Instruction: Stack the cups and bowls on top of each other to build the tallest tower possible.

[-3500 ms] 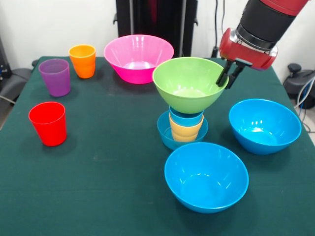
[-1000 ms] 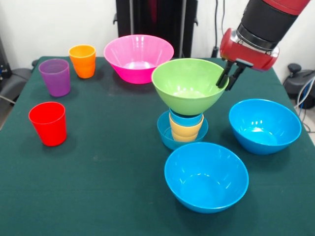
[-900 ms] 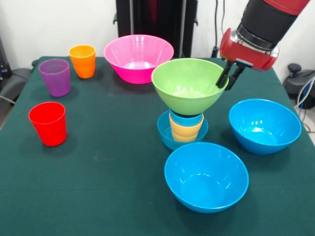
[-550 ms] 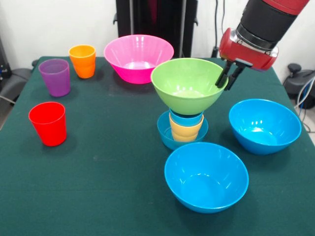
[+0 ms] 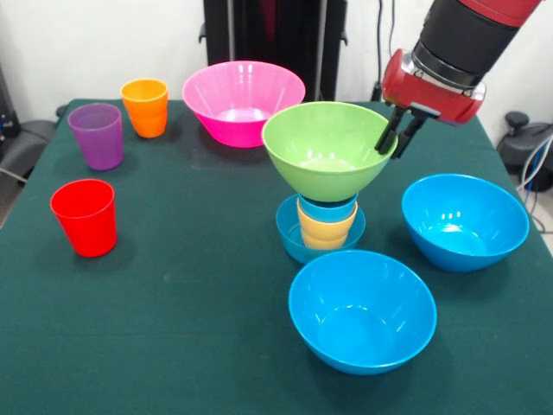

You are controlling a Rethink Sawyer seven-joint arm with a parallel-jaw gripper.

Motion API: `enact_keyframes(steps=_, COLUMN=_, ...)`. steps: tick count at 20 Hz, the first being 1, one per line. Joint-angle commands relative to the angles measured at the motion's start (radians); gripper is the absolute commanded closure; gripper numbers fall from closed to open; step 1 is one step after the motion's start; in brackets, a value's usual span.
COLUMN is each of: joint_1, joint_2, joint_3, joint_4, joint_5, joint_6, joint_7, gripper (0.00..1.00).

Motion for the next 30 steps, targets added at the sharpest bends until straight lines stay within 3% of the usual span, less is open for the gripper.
enact_keyframes(steps=1, joint_1=0.008, joint_2=0.035, joint_3=0.046, joint_4=-0.035, joint_5=-0.077, joint_6=-0.056, joint_7=0.031, gripper=1.00)
enact_keyframes(steps=13, joint_1=-0.015, joint_2=0.022, joint_3=0.093, joint_4=-0.010, joint_5=-0.045, joint_6=-0.130, joint_7=0.026, gripper=1.00)
enact_keyframes(steps=20, joint_1=-0.006, joint_2=0.029, joint_3=0.087, joint_4=-0.041, joint_5=-0.060, joint_6=-0.090, joint_7=-0.014, gripper=1.00)
enact_keyframes(steps=30, joint_1=0.002, joint_2=0.043, joint_3=0.062, joint_4=-0.059, joint_5=-0.043, joint_6=-0.017, joint_7=0.022, gripper=1.00)
